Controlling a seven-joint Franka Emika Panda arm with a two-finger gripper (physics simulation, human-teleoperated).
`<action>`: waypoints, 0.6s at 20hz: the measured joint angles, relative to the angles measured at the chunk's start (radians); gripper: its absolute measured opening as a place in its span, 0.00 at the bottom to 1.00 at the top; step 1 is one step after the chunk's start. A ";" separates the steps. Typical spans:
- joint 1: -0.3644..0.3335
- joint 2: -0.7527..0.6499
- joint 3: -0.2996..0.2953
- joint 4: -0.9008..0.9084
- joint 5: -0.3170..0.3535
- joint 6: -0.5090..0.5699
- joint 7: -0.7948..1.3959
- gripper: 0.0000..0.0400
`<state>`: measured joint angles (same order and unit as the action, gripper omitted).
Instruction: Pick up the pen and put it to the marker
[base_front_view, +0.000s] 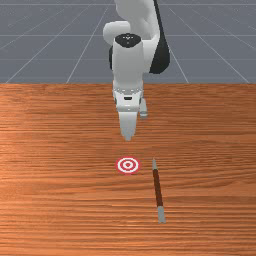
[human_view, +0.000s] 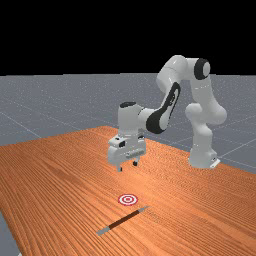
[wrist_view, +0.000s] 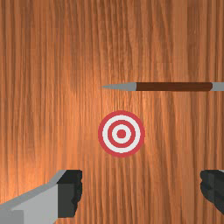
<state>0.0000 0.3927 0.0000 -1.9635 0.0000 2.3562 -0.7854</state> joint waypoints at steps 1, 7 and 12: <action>0.000 0.000 0.000 0.000 0.000 0.000 0.000 0.61; -0.003 0.002 0.003 0.000 0.007 0.003 -0.006 0.66; -0.001 0.013 0.000 0.009 0.001 -0.007 -0.001 0.97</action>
<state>-0.0005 0.4060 0.0004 -1.9546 0.0010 2.3493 -0.7863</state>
